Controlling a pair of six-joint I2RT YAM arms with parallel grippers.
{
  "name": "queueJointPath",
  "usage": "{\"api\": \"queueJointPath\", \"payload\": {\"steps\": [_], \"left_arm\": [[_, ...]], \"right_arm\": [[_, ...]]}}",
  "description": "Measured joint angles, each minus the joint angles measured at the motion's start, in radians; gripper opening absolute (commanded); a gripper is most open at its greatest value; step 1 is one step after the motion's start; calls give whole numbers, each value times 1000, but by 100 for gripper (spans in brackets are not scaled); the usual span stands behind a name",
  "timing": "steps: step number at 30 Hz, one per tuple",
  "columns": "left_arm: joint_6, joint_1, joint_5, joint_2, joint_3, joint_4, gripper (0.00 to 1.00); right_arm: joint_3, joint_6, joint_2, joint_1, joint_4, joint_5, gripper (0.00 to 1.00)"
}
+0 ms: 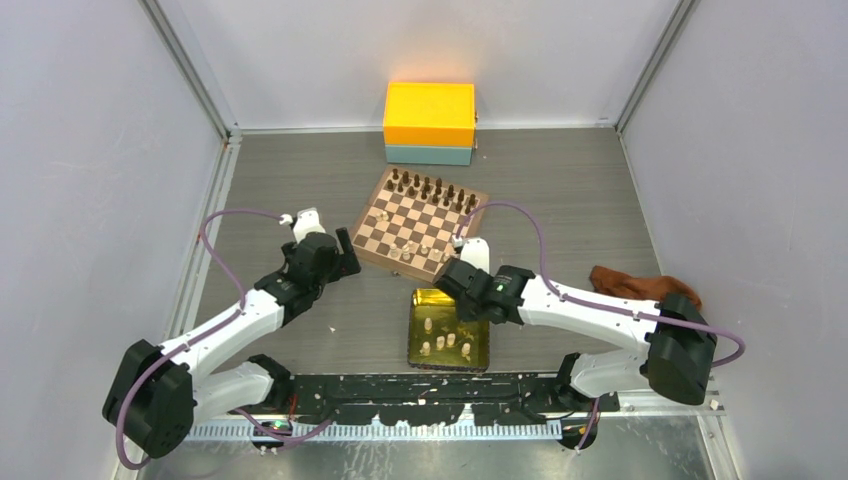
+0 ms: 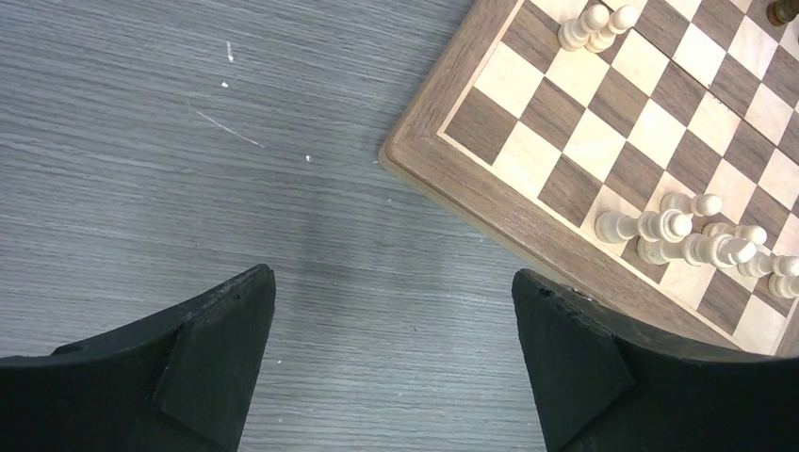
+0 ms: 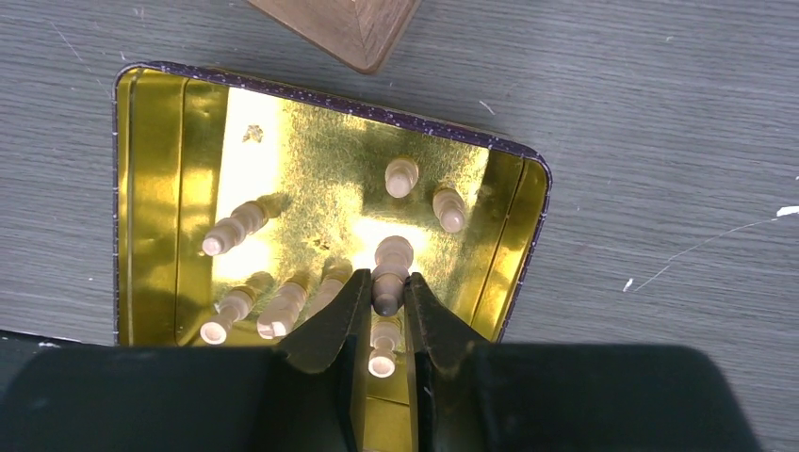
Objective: Set up the chess pieces on the board
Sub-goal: Pick up the chess piece from the storage box, then place the chess piece on the chessboard.
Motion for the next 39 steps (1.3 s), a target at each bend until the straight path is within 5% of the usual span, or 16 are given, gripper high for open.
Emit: {"api": "queueJointPath", "payload": {"steps": [10, 39], "left_arm": [[11, 0, -9, -2, 0, -2, 97], [13, 0, -14, 86, 34, 31, 97]], "right_arm": [[151, -59, 24, -3, -53, 19, 1], [460, -266, 446, -182, 18, -132, 1]]}}
